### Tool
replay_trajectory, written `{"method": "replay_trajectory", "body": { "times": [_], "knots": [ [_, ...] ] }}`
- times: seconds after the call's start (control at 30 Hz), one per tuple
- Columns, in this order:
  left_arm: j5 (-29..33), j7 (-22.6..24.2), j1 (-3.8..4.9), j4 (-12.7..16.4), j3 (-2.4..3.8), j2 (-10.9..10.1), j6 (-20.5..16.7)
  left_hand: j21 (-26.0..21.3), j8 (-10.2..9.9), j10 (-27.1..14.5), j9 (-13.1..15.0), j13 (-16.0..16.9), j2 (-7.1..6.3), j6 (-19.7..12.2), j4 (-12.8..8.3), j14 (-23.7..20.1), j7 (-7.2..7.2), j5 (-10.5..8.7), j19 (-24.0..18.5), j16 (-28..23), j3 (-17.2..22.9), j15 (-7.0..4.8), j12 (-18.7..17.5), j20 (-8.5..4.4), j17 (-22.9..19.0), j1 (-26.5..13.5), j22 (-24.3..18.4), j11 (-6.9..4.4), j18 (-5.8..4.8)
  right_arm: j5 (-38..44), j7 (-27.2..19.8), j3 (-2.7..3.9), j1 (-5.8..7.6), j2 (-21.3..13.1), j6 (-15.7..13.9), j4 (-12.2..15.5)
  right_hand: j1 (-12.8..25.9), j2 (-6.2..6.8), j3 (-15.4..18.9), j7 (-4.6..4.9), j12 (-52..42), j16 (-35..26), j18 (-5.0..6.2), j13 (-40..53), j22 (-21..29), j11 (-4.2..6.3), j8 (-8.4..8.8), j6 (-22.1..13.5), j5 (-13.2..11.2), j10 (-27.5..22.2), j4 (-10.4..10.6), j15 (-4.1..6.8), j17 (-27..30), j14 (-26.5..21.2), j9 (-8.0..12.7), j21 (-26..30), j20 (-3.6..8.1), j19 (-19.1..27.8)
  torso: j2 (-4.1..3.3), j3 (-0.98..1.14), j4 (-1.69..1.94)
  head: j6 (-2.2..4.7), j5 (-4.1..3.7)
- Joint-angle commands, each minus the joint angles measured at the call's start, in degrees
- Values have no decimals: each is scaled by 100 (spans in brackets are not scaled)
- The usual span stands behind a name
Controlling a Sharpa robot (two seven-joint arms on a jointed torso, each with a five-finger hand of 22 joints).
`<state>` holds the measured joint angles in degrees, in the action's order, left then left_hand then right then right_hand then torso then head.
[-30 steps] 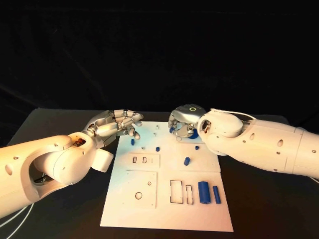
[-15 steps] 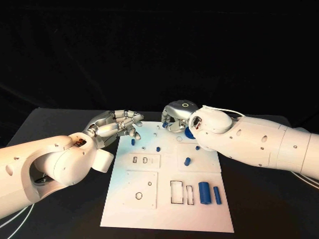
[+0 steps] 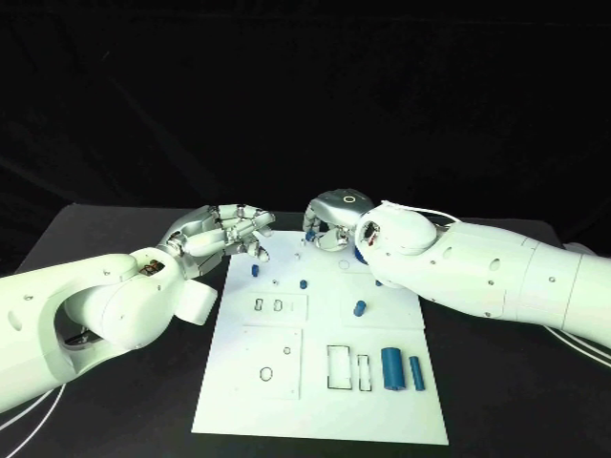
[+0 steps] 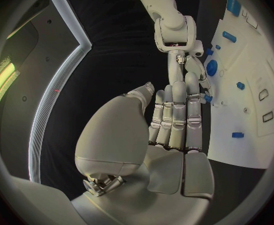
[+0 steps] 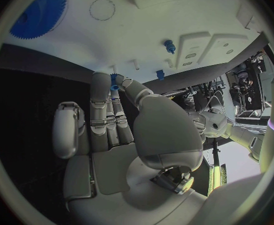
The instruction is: Assemble the parts on the task board
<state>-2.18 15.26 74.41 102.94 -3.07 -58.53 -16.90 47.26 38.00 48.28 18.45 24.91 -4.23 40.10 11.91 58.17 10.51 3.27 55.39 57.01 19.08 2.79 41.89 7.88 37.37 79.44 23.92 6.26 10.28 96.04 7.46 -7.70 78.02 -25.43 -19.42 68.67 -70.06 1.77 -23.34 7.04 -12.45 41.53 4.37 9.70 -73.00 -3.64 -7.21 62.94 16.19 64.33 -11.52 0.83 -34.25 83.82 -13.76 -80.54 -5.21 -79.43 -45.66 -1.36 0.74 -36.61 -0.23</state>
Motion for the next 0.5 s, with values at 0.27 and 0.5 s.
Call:
{"method": "replay_trajectory", "body": {
  "times": [0.27, 0.5],
  "knots": [
    [9, 27, 43, 31, 3, 18, 48, 30, -22, -21, -10, -5, -31, -27, -35, 41, -7, 3, -31, -21, 13, -8, -27, 21, -10, 44, -6, 14, 24, -10, -13, 3, -22, 128, -44, -156, -13, 54, -40, 8, -8, 54, -69, 5, -3, -1, -20, 27, 27, 41, 21, 29, -13, -25, -13, -29, 10, -16, -7, 5, 0, -30, 39],
    [9, 27, 60, 45, 3, 25, 51, 30, -22, -21, -10, -5, -31, -27, -35, 41, -7, 3, -31, -21, 13, -8, -27, 21, -10, 44, -6, 14, 24, -11, -20, 3, -46, 229, -54, -268, -8, 58, -44, 8, -4, 59, -69, 2, -2, -2, -17, 24, 27, 41, 25, 28, -16, -27, -15, -28, 9, -14, -16, 4, 5, -30, 48]
  ]
}}
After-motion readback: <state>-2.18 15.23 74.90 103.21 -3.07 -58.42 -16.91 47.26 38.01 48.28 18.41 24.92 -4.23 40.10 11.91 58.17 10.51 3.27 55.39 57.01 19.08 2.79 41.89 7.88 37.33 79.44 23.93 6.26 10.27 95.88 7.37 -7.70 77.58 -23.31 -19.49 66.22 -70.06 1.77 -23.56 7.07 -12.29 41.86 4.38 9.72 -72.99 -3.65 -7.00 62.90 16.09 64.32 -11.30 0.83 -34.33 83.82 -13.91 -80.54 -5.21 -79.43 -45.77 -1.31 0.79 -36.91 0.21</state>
